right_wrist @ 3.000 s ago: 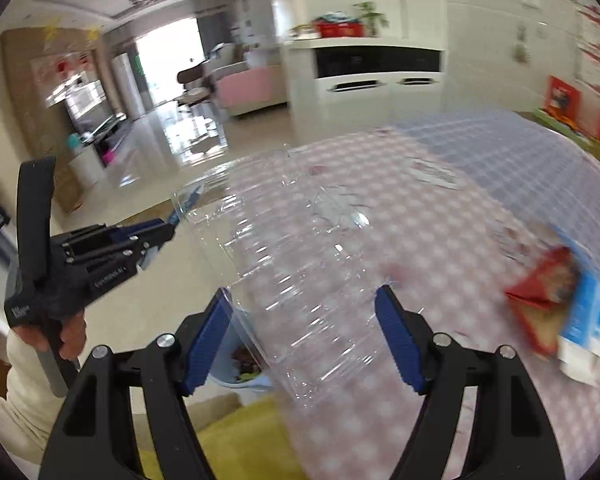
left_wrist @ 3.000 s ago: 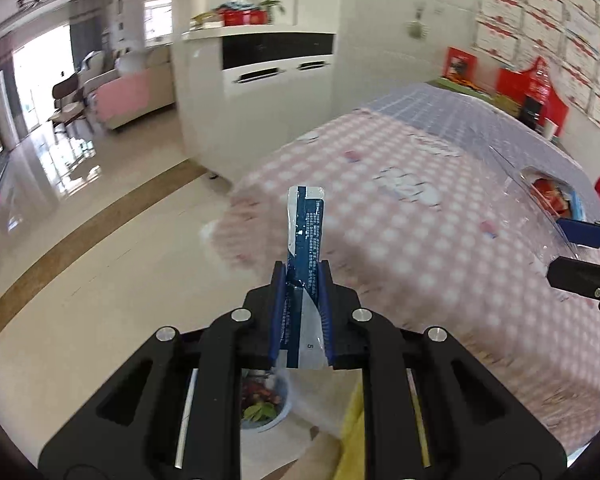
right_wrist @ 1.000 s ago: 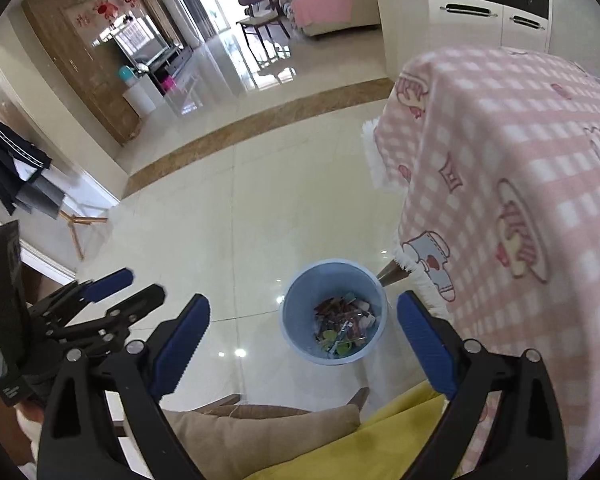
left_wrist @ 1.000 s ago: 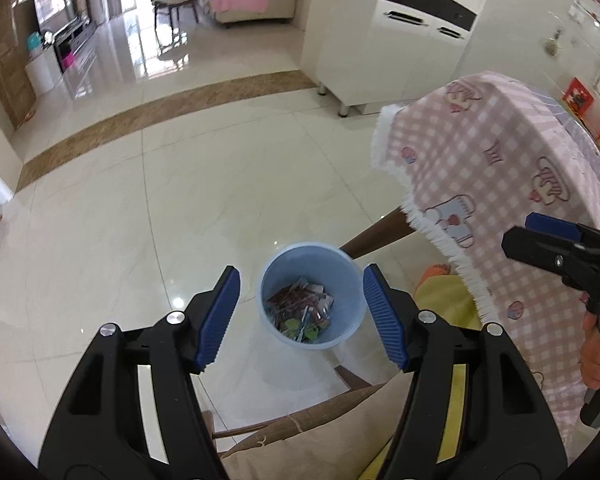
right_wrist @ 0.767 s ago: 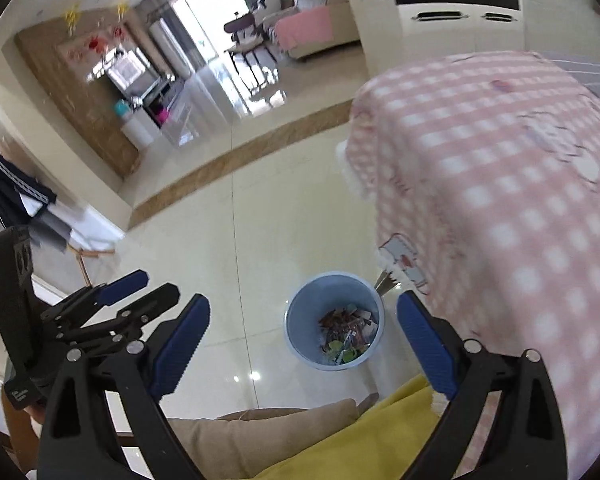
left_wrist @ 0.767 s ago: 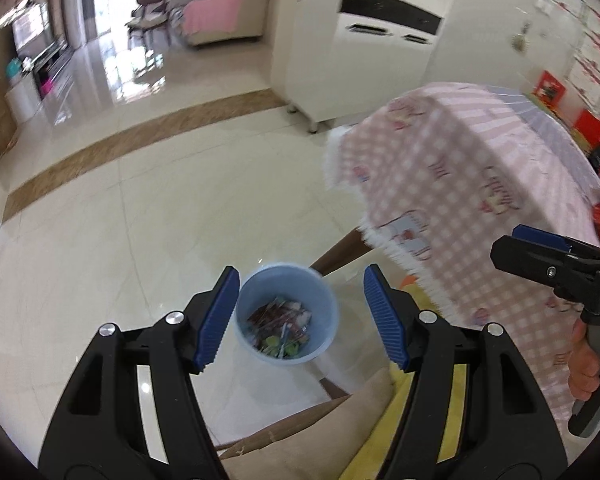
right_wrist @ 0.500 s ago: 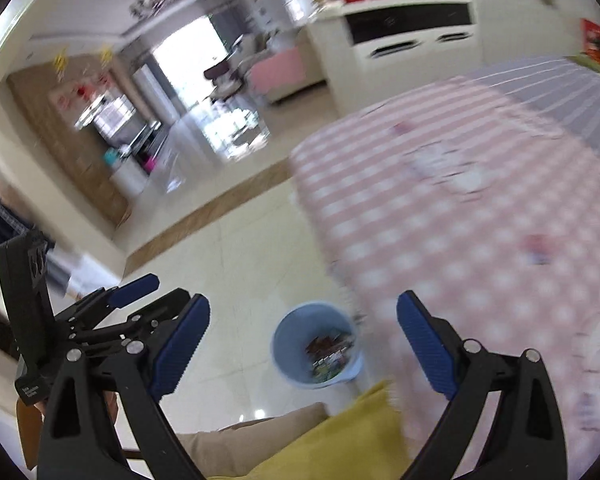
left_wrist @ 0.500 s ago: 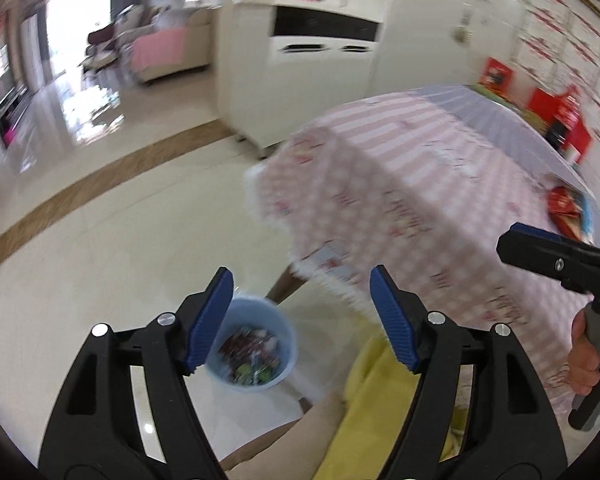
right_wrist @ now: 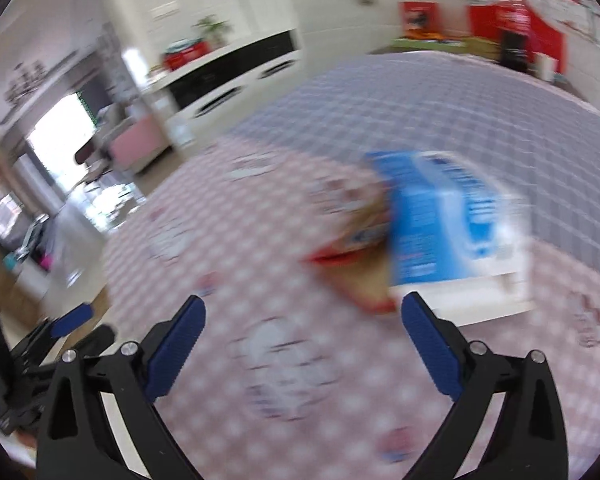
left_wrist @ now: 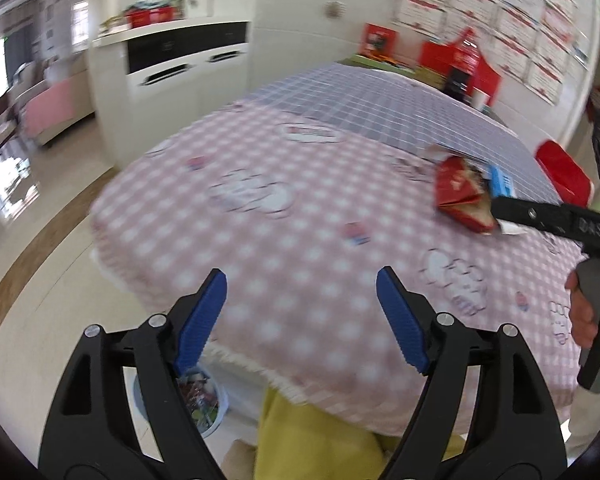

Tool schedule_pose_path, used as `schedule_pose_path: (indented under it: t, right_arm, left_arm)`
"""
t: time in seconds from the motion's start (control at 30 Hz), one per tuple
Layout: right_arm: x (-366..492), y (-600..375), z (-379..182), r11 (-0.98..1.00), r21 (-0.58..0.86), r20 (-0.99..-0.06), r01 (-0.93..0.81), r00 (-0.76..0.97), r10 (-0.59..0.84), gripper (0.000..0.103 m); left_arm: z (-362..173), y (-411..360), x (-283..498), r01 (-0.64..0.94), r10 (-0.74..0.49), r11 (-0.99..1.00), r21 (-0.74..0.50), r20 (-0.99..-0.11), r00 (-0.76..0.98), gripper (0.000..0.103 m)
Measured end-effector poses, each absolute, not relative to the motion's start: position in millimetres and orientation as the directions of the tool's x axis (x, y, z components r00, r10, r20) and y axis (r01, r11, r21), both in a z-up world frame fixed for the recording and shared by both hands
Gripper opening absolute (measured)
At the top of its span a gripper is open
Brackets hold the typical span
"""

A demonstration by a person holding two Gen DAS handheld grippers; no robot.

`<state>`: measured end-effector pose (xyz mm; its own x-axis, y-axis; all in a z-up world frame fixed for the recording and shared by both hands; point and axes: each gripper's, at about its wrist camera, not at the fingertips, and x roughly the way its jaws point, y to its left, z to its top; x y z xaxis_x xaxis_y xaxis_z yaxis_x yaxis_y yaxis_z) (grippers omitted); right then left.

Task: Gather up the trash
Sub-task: 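Move both tools back to the medicine box and paper bag on the table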

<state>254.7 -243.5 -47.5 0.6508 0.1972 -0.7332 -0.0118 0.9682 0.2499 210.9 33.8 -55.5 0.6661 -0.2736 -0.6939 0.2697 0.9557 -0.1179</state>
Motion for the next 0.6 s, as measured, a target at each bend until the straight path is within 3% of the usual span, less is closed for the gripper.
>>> schedule_pose_path:
  t: [0.33,0.6]
  right_arm:
    - [289.4,-303.1,-50.2,0.985,0.088,-0.762,0.150,0.646,-0.030,0.097]
    - [332.4,-277.8,-59.6,0.972,-0.157,-0.732,0.175,0.640,-0.233,0.096]
  left_arm:
    - [-60.8,-43.3,234.2,0.401,-0.358,0.908,-0.121,-0.724,0.590,0.076]
    - [-72.0,-61.9,248.4,0.409,-0.361,0.903,-0.133,-0.753,0.551,0.077]
